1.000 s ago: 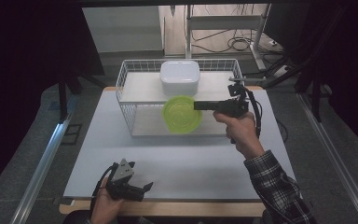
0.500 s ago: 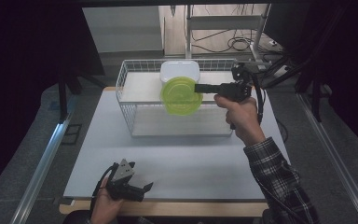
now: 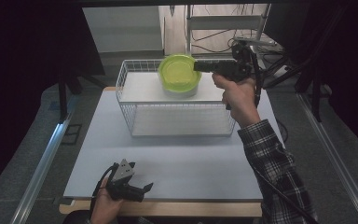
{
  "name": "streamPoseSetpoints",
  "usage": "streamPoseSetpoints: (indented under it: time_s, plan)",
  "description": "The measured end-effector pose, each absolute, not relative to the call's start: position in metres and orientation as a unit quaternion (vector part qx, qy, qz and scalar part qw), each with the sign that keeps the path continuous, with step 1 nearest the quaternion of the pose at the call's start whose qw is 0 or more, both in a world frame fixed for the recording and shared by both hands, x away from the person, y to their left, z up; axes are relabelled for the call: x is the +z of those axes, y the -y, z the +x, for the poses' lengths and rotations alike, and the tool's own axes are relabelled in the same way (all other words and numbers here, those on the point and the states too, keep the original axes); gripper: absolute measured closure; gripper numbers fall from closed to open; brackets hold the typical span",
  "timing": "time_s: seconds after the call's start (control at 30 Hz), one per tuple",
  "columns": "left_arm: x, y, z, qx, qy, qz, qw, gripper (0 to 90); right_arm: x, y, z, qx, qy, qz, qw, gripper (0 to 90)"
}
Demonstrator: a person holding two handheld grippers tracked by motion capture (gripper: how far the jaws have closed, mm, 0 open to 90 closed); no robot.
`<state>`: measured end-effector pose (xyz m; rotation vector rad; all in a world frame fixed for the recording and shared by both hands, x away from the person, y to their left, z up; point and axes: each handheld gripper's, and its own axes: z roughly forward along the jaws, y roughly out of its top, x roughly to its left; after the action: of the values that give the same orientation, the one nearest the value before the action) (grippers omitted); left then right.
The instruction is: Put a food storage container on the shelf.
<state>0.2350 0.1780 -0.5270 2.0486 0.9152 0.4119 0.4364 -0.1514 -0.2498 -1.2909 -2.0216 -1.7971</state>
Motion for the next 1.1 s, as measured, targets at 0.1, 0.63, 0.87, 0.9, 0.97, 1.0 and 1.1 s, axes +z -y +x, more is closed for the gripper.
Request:
streamPoseSetpoints:
  time_s: [0.1,0.63,0.87,0.9,0.97,1.0,1.1]
  plan:
    - [-0.527,-0.178,0.235,0.164,-0.365,0.816,0.417,0.0,-0.245,0.148,0.443,-0.598,0.666,-0.442,0.063,81.9]
    - [-0.528,-0.177,0.236,0.162,-0.362,0.819,0.415,0.0,-0.251,0.134,0.477,-0.582,0.636,-0.506,0.016,81.8]
    - [-0.528,-0.177,0.235,0.161,-0.36,0.82,0.414,0.0,-0.255,0.125,0.482,-0.577,0.635,-0.513,0.01,81.8]
    - [-0.528,-0.177,0.235,0.161,-0.36,0.82,0.414,0.0,-0.255,0.125,0.483,-0.577,0.634,-0.515,0.007,81.7]
    - [-0.528,-0.177,0.235,0.161,-0.36,0.82,0.414,0.0,-0.256,0.124,0.484,-0.575,0.635,-0.516,0.001,81.6]
    - [-0.528,-0.177,0.235,0.161,-0.36,0.82,0.414,0.0,-0.256,0.124,0.485,-0.576,0.632,-0.518,0.002,81.5]
    - [-0.528,-0.177,0.235,0.161,-0.359,0.821,0.414,0.0,-0.257,0.123,0.485,-0.577,0.63,-0.52,-0.001,80.2]
